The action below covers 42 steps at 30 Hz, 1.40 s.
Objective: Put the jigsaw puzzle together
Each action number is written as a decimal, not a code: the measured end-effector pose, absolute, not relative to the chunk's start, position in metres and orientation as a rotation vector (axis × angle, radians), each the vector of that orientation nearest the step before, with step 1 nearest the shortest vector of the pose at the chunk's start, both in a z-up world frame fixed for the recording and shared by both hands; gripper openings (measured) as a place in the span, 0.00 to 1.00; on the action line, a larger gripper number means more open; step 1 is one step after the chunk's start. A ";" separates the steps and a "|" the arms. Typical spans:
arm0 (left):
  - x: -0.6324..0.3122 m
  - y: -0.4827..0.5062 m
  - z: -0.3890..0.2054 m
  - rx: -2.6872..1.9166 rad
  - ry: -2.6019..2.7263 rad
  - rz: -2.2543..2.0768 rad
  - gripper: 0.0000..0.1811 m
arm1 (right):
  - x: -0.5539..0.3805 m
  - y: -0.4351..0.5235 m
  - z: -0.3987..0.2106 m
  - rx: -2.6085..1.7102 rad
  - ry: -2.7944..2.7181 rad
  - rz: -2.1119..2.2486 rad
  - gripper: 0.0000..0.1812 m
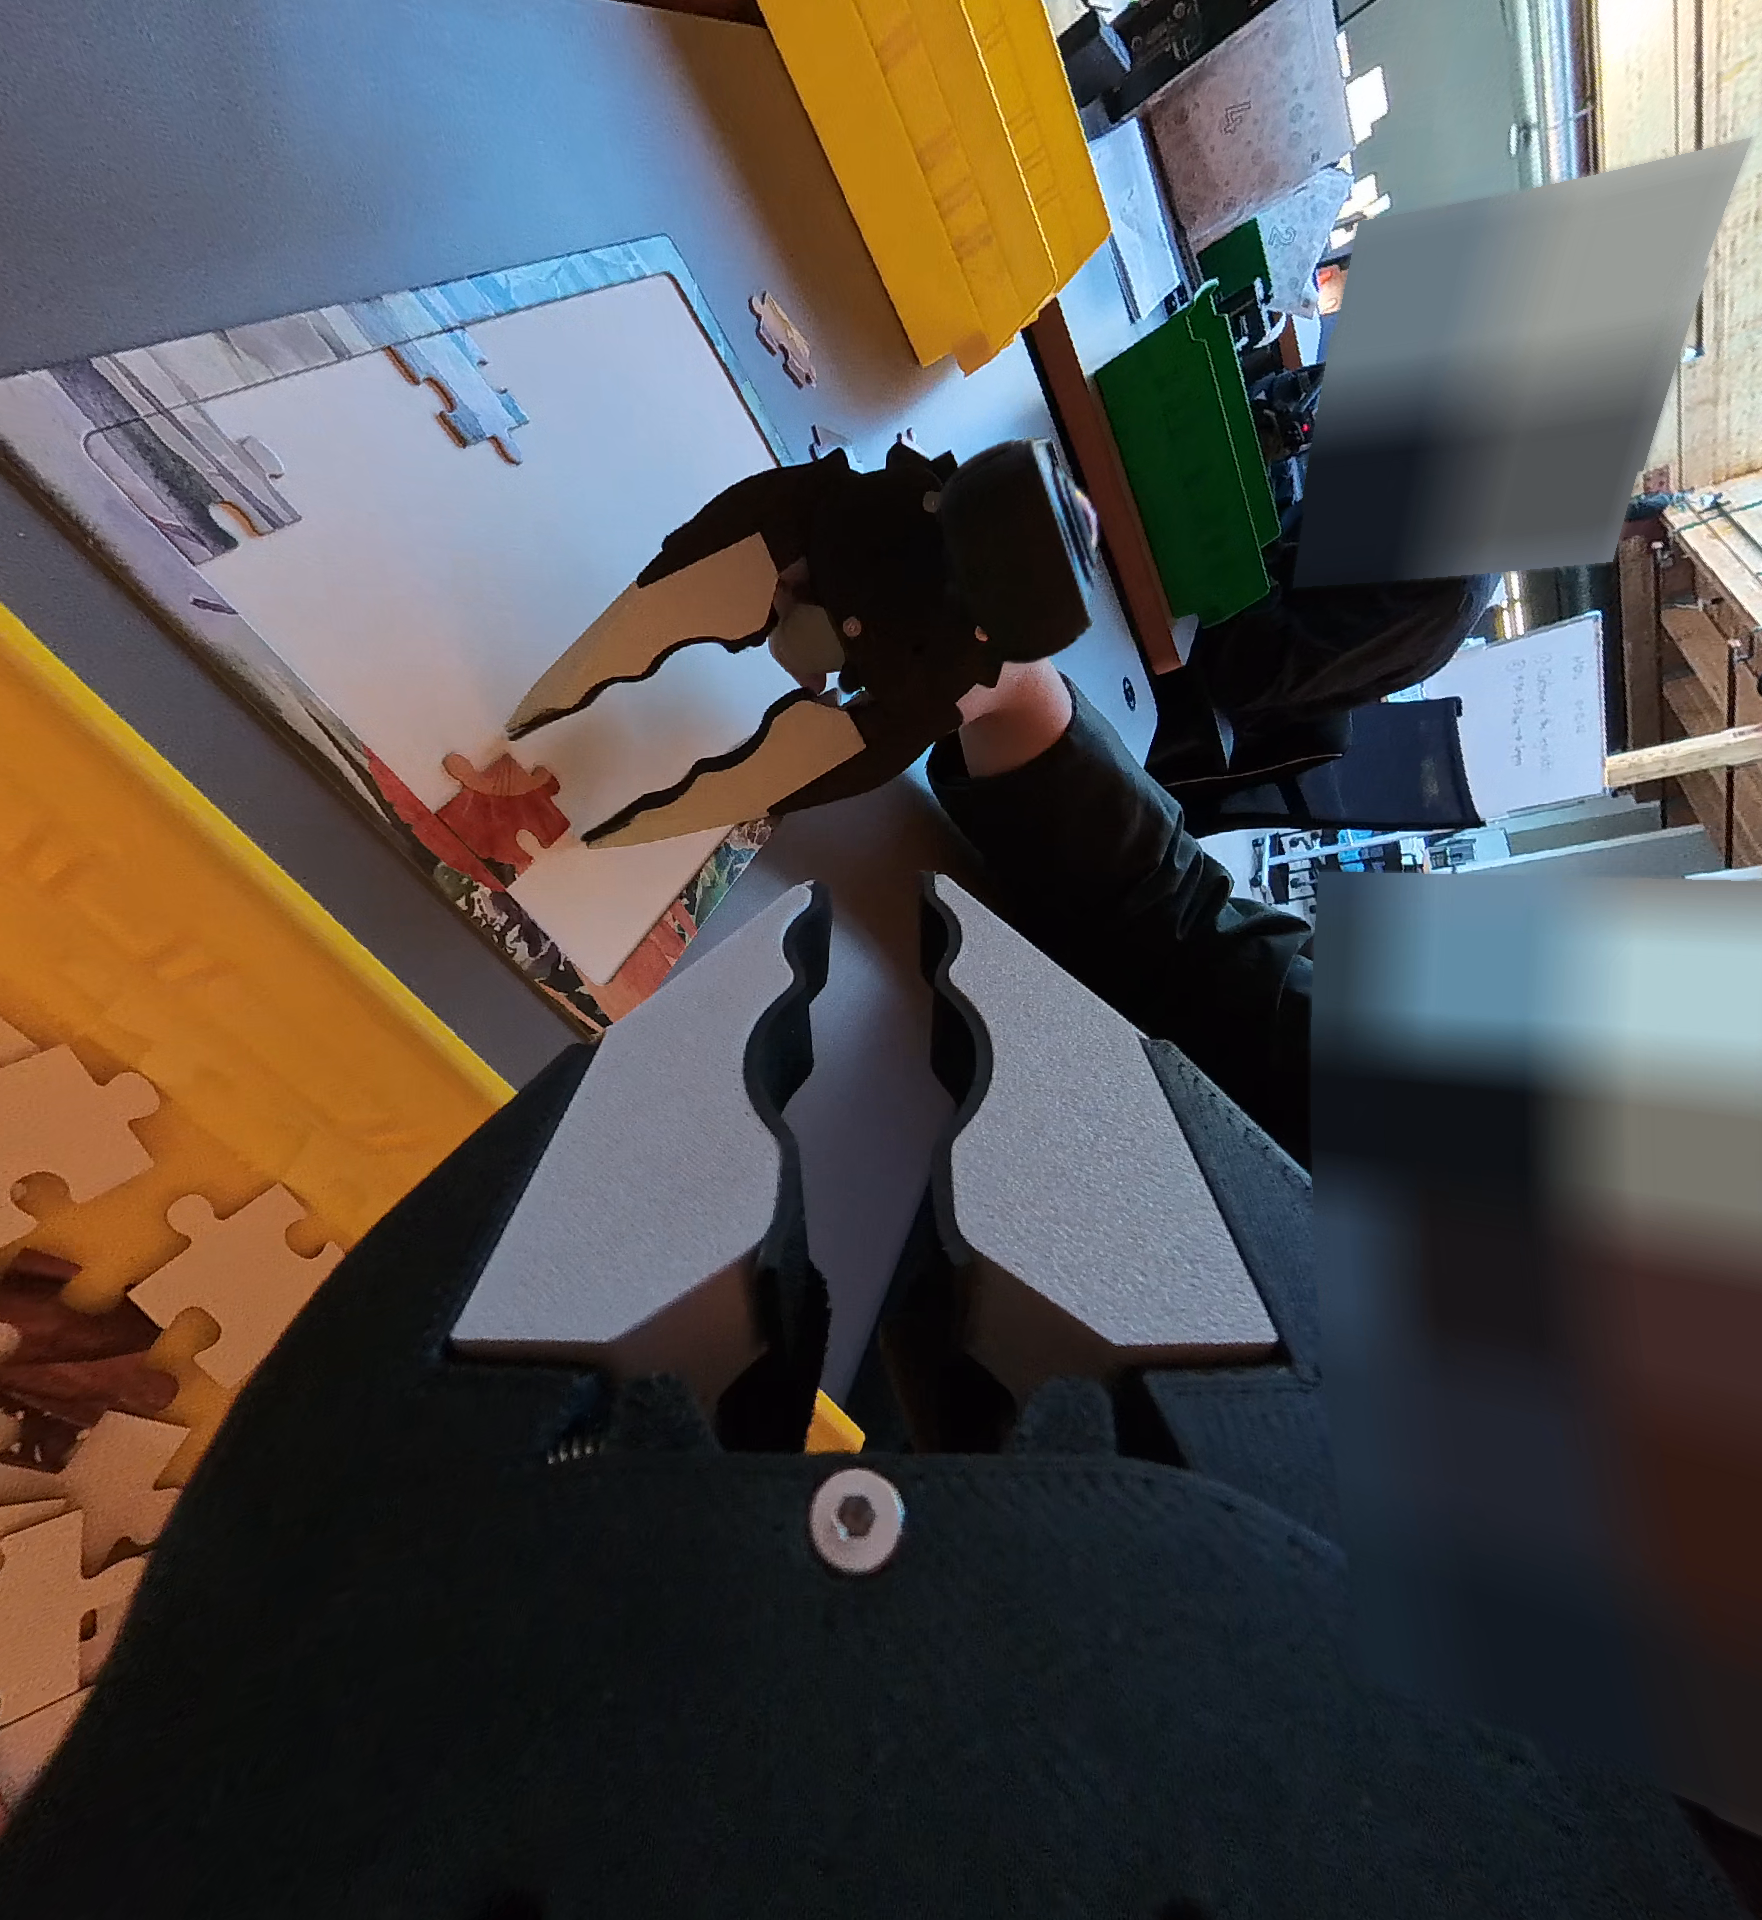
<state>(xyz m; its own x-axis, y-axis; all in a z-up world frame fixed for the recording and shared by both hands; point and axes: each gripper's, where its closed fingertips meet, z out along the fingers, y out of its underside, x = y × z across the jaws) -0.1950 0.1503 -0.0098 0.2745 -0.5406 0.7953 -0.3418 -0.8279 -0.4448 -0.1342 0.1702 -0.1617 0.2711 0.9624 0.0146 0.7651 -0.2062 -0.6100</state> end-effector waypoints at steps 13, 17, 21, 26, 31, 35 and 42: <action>-0.194 0.152 -0.013 -2.369 0.813 -1.583 0.08 | -0.143 0.168 -0.161 -2.039 -1.484 0.665 0.16; -0.194 0.152 -0.014 -2.375 0.812 -1.584 0.08 | -0.143 0.161 -0.161 -2.043 -1.513 0.688 0.15; -0.194 0.152 -0.015 -2.379 0.808 -1.584 0.08 | -0.145 0.162 -0.158 -2.000 -1.519 0.671 0.18; -0.194 0.152 -0.015 -2.380 0.808 -1.580 0.08 | -0.147 0.167 -0.158 -1.983 -1.485 0.675 0.22; -0.193 0.152 -0.016 -2.386 0.812 -1.578 0.08 | -0.148 0.168 -0.161 -1.983 -1.489 0.671 0.17; -0.192 0.152 -0.016 -2.387 0.812 -1.577 0.08 | -0.147 0.165 -0.161 -1.961 -1.524 0.651 0.12; -0.193 0.152 -0.016 -2.391 0.809 -1.578 0.09 | -0.150 0.159 -0.158 -1.969 -1.520 0.692 0.22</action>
<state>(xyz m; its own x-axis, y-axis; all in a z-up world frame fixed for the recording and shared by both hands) -0.1926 0.1519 -0.0164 0.2953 -0.5207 0.8011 -0.3470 -0.8396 -0.4179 -0.1502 0.1587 -0.1581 0.2268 0.9718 -0.0653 0.6872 -0.2072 -0.6963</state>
